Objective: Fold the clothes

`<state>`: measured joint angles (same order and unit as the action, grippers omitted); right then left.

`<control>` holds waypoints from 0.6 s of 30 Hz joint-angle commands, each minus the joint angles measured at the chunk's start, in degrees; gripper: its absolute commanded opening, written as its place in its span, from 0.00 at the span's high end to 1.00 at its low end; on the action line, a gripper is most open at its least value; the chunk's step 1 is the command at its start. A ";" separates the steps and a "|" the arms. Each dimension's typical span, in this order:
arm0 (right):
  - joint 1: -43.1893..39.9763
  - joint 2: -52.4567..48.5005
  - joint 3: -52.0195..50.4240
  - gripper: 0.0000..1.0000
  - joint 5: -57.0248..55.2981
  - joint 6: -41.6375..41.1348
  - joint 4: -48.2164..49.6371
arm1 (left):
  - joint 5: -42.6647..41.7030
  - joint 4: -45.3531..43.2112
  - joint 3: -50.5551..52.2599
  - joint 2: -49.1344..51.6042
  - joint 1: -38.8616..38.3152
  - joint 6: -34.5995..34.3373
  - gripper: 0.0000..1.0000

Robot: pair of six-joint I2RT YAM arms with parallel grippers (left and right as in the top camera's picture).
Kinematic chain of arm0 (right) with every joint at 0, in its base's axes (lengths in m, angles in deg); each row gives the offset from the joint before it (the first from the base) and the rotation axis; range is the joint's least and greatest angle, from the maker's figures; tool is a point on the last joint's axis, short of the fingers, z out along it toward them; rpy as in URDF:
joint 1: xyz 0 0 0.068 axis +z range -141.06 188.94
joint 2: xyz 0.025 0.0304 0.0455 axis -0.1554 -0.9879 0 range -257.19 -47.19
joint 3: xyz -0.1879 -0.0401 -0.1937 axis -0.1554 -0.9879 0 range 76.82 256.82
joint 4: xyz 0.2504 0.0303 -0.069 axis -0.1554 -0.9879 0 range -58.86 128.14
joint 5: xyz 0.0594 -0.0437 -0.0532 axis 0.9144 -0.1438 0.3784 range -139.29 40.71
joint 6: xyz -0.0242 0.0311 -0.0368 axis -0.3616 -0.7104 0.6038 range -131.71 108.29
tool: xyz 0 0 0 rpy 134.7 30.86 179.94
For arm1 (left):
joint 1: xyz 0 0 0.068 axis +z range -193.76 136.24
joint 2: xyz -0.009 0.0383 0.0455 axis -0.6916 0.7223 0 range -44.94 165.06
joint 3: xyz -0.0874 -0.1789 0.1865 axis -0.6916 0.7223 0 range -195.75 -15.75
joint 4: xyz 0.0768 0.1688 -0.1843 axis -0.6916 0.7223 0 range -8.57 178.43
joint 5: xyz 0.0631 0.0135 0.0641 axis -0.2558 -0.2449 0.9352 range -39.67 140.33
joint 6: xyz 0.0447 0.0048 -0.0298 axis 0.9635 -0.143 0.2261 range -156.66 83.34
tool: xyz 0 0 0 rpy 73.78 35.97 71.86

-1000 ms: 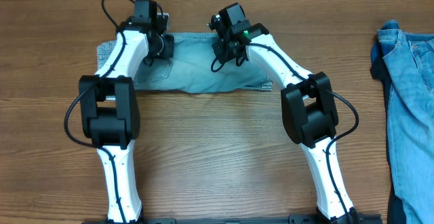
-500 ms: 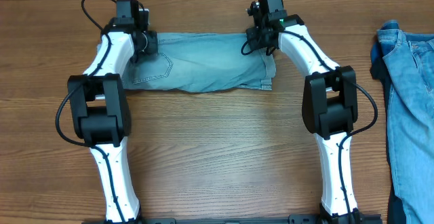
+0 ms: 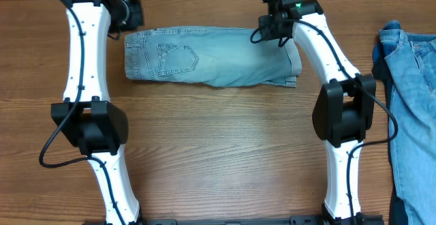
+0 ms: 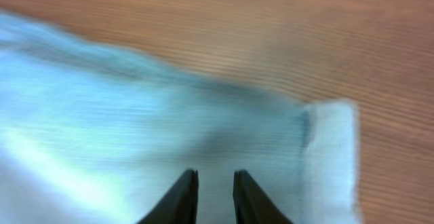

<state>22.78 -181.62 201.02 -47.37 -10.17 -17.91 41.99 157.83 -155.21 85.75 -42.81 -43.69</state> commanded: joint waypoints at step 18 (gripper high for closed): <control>4.15 2.54 -25.40 0.82 -2.40 -3.76 2.23 | 10.45 -18.05 36.79 0.26 -2.23 1.88 0.89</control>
<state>28.16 -178.80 179.18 -42.72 -13.65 -14.57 44.68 140.00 -120.87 85.97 -49.30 -42.49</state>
